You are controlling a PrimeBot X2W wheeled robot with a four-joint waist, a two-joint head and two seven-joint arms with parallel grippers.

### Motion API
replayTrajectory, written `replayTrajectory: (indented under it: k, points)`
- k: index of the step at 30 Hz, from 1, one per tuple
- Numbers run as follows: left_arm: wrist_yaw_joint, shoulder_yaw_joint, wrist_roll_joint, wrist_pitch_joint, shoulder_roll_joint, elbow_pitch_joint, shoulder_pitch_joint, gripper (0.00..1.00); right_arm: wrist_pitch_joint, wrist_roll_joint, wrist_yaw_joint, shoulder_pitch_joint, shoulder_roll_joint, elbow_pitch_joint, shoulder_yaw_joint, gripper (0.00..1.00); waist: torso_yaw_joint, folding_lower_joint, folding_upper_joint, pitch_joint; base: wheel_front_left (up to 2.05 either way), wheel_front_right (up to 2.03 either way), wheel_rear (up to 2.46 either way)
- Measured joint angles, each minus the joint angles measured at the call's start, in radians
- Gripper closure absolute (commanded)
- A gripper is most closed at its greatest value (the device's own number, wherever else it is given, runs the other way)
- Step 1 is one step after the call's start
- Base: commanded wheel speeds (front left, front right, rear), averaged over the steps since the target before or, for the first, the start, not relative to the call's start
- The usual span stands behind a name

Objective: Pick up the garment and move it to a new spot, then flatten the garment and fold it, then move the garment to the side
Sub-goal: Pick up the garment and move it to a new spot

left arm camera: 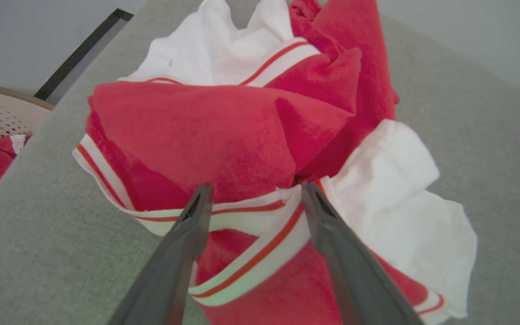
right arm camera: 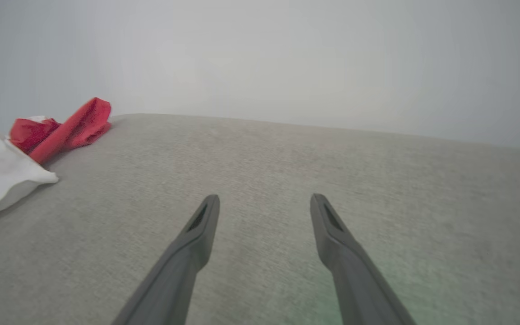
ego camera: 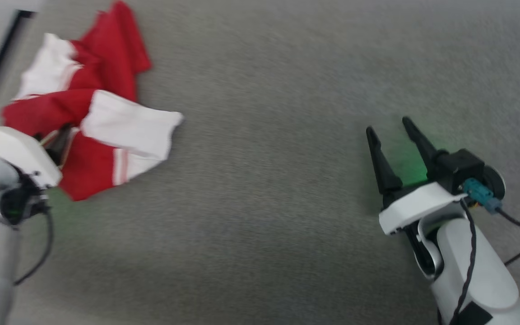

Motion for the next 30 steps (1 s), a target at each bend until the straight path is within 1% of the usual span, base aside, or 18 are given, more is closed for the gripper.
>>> replayTrajectory:
  k: [3, 8, 12, 16, 17, 18, 21, 27, 30]
  points:
    - [0.000, -0.009, -0.057, 0.074, 0.050, 0.049, -0.026, 0.00, 0.000, -0.002, 0.000, -0.023, 0.005, -0.012, 0.002, 0.00, -0.042, 0.0000, 0.0000, 0.042, 0.00, 0.00, 0.00]
    - [0.000, -0.006, -0.116, 0.178, 0.093, 0.157, -0.077, 0.00, 0.000, -0.009, 0.000, -0.049, 0.010, -0.019, 0.019, 0.00, -0.099, 0.0000, 0.0000, 0.109, 0.00, 0.00, 0.00]
    - [-0.002, -0.007, -0.160, 0.257, 0.127, 0.191, -0.118, 0.00, -0.002, -0.011, 0.000, -0.075, 0.013, -0.035, 0.024, 0.00, -0.131, 0.0000, 0.0001, 0.156, 0.00, 0.00, 0.00]
    - [-0.002, -0.022, -0.186, 0.305, 0.154, 0.192, -0.134, 0.00, -0.003, -0.018, 0.000, -0.083, 0.021, -0.045, 0.027, 0.00, -0.152, 0.0000, 0.0002, 0.183, 0.00, 0.00, 0.00]
    - [-0.002, -0.025, -0.193, 0.308, 0.156, 0.187, -0.134, 0.25, -0.003, -0.018, 0.000, -0.085, 0.021, -0.047, 0.029, 0.00, -0.155, 0.0000, 0.0002, 0.186, 0.00, 0.00, 0.00]
    - [0.003, -0.035, -0.212, 0.313, 0.157, 0.165, -0.132, 1.00, -0.003, -0.018, 0.000, -0.086, 0.021, -0.053, 0.033, 0.00, -0.156, 0.0000, 0.0001, 0.185, 0.00, 0.00, 0.00]
    - [0.002, -0.044, -0.245, 0.288, 0.143, 0.151, -0.127, 1.00, -0.002, -0.019, 0.000, -0.086, 0.020, -0.063, 0.038, 0.00, -0.153, 0.0000, 0.0001, 0.172, 0.00, 0.00, 0.00]
    - [0.002, -0.096, -0.249, 0.178, 0.130, 0.122, -0.104, 1.00, -0.002, -0.015, 0.000, -0.080, 0.020, -0.070, 0.035, 0.00, -0.141, 0.0000, 0.0000, 0.118, 0.00, 0.00, 0.00]
    - [0.001, -0.121, -0.271, 0.143, 0.118, 0.065, -0.103, 1.00, -0.002, -0.007, 0.000, -0.068, 0.027, -0.067, 0.030, 0.00, -0.135, 0.0001, 0.0000, 0.079, 0.00, 0.00, 0.00]
